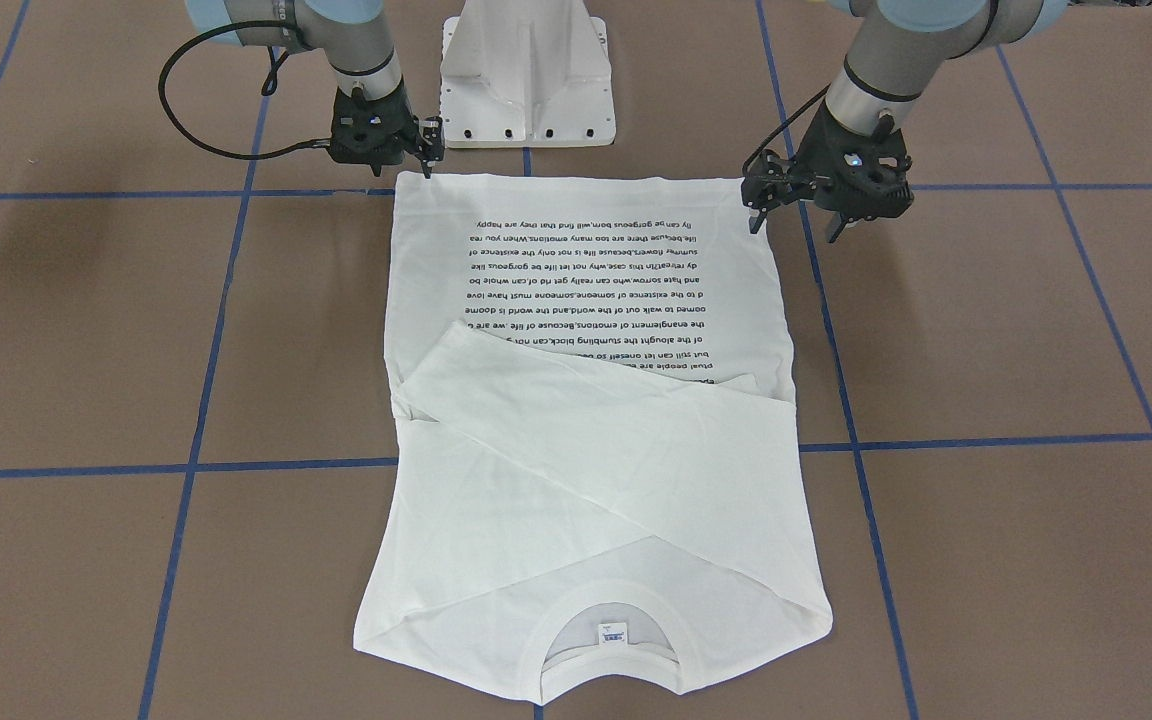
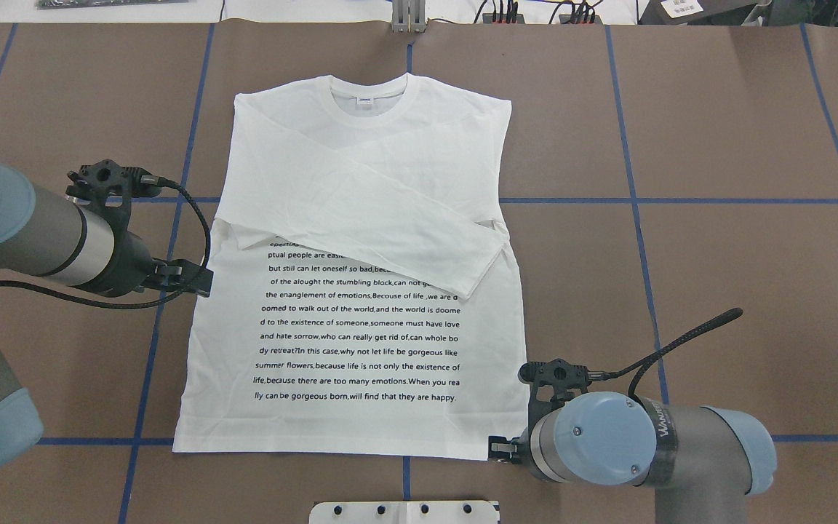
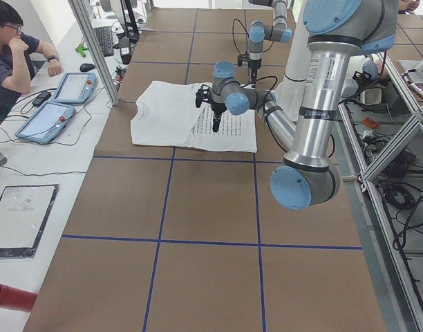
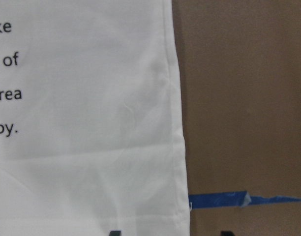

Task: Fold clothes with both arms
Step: 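Move both grippers to the corners of the shirt's bottom hem, then lower both grippers and pinch the bottom hem corners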

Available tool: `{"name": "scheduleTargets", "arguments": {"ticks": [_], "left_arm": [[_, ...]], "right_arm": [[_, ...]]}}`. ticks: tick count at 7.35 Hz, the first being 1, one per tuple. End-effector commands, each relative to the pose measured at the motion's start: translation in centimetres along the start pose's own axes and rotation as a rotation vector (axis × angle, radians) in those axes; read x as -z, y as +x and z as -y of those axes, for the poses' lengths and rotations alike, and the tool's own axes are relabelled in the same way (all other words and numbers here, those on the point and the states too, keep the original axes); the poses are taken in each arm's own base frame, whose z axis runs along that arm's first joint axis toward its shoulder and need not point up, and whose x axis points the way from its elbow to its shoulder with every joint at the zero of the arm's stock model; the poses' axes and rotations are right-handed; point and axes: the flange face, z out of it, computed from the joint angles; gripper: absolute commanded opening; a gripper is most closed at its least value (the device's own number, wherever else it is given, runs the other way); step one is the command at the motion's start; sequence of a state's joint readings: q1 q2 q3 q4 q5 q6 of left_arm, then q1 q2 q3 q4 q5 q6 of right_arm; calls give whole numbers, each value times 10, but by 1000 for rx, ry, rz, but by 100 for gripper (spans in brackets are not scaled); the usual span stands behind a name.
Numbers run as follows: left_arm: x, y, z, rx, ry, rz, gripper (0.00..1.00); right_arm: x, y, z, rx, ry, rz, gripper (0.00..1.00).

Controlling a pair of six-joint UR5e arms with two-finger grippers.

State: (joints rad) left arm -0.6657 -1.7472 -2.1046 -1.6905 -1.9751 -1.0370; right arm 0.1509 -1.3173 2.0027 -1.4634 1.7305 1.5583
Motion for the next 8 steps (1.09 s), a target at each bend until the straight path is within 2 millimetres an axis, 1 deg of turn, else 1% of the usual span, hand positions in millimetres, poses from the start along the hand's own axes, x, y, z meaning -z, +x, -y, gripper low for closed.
{"name": "scheduleTargets", "arguments": {"ticks": [1,2,3,4,5,6,7,8], "left_arm": [[-1,0,0,1,-1,1,100],[-1,0,0,1,-1,1,100],[-1,0,0,1,-1,1,100],[-1,0,0,1,-1,1,100],[0,0,0,0,-1,0,100],[-1,1,0,-1,-2,-1,100],[0,2,0,-2,-1,-2,100],[0,2,0,-2,-1,-2,100]], "right_arm": [[-4,-4,2,-3,3,-4,54],[-4,-3,3,-4,3,-4,52],[-4,-3,3,-4,3,-4,42],[-3,-4,3,-3,1,-2,22],[-2,-4,3,-3,2,-1,8],[-1,-4,3,-4,-2,1,13],[1,-3,5,-5,-2,5,20],[0,-3,4,-5,-3,1,32]]}}
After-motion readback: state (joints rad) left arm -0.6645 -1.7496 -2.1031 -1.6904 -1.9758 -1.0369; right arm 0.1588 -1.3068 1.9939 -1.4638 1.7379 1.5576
